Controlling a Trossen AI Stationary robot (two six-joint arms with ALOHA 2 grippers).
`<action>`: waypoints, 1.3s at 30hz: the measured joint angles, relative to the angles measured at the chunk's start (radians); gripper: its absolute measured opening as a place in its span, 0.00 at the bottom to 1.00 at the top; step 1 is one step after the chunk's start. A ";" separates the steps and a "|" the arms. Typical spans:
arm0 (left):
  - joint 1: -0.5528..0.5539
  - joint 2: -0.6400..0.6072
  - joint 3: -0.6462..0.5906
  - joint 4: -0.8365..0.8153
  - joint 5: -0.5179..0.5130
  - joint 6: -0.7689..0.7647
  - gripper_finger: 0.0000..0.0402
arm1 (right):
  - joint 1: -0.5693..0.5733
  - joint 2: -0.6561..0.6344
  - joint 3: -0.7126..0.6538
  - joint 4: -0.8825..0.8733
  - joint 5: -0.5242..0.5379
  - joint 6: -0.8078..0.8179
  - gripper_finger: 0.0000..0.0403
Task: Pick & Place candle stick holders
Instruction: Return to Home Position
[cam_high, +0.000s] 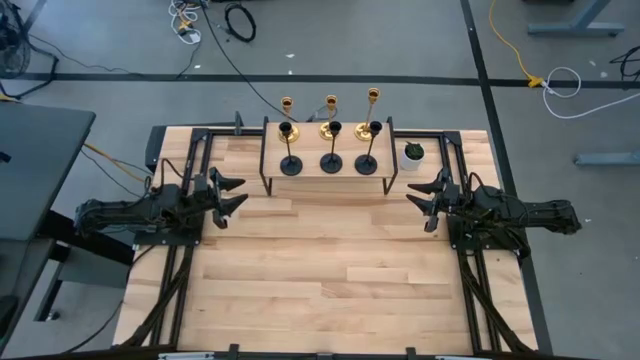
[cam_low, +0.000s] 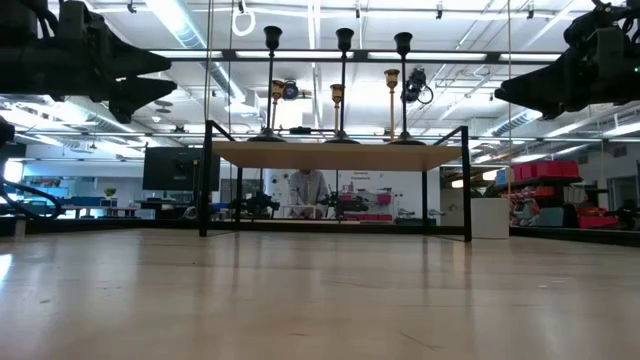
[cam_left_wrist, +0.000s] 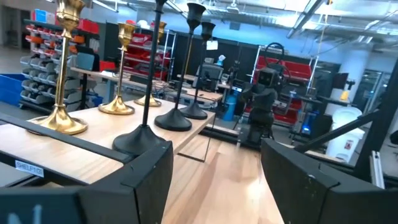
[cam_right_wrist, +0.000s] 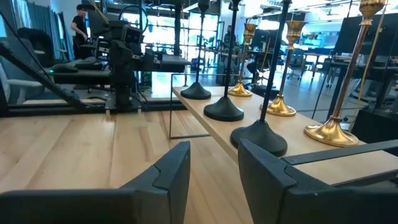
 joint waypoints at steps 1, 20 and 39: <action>-0.001 0.000 0.000 0.000 0.000 0.000 0.61 | 0.000 0.000 0.000 0.000 0.000 0.000 0.33; 0.098 0.000 -0.001 0.001 0.003 0.000 0.61 | 0.000 0.000 0.000 0.001 0.000 0.000 0.33; 0.098 0.004 -0.001 0.002 0.003 0.000 0.61 | 0.000 0.000 0.000 0.001 0.000 0.000 0.33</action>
